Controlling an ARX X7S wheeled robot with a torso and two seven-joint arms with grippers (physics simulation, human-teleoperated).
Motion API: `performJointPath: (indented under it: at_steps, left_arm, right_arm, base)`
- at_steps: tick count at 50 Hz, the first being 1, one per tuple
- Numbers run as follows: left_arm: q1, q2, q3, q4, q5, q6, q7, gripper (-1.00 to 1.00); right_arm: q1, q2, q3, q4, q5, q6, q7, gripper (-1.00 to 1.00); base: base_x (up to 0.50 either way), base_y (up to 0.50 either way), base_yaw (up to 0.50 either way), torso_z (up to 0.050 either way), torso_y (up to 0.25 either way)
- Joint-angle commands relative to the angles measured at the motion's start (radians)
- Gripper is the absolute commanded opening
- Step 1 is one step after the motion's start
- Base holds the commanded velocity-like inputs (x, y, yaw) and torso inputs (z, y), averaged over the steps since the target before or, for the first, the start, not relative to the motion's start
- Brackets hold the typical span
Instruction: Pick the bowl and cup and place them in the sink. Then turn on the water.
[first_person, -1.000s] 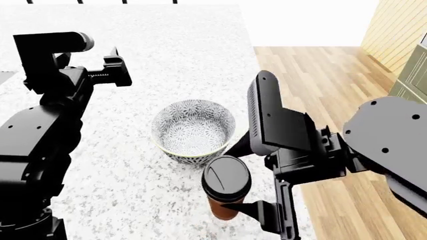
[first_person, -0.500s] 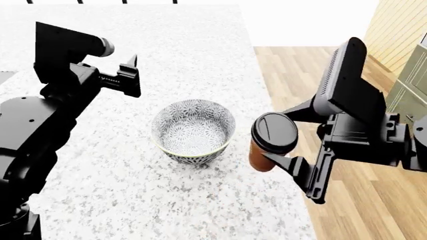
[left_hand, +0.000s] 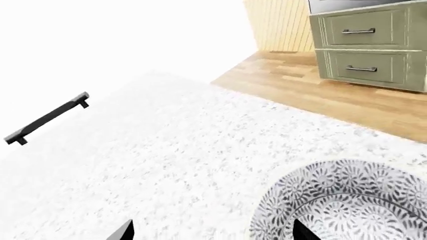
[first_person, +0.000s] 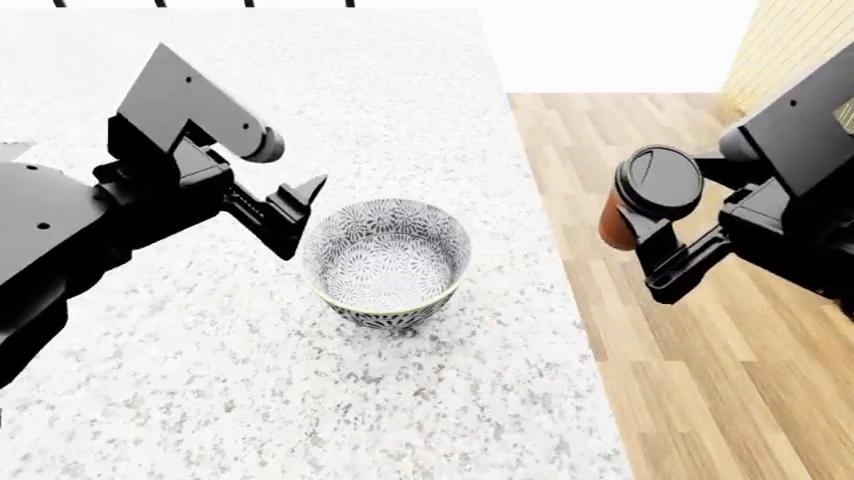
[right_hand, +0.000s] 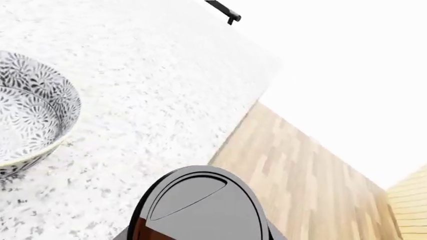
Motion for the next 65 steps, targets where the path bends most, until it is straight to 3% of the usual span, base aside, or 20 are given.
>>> performJointPath:
  at_steps: [1,11,30,46,65]
  left_arm:
    - [-0.087,-0.030,0.116,0.068,-0.038,-0.090,0.102,1.00]
    - [-0.212,-0.057,0.278,0.146,-0.033,-0.161,0.188,1.00]
    - [-0.440,-0.162,0.469,0.260,-0.030,-0.234,0.343,1.00]
    - [-0.480,-0.221,0.632,0.354,0.019,-0.198,0.388,1.00]
    - [-0.458,-0.163,0.775,0.296,0.107,-0.081,0.384,1.00]
  right_arm:
    - [-0.062,-0.037,0.109,0.031,-0.054,0.038,0.162,-1.00]
    - [-0.109,-0.048,0.111,0.040,-0.095,0.032,0.232,-1.00]
    - [-0.165,-0.078,0.053,0.100,-0.137,-0.033,0.251,-1.00]
    - [-0.149,-0.092,0.076,0.105,-0.133,-0.038,0.266,-1.00]
    - [-0.175,-0.107,0.094,0.120,-0.134,-0.063,0.282,-1.00]
  base:
    - [0.00,0.00,0.00,0.000,0.000]
    - [0.00,0.00,0.00,0.000,0.000]
    - [0.00,0.00,0.00,0.000,0.001]
    - [0.00,0.00,0.00,0.000,0.001]
    - [0.00,0.00,0.00,0.000,0.000]
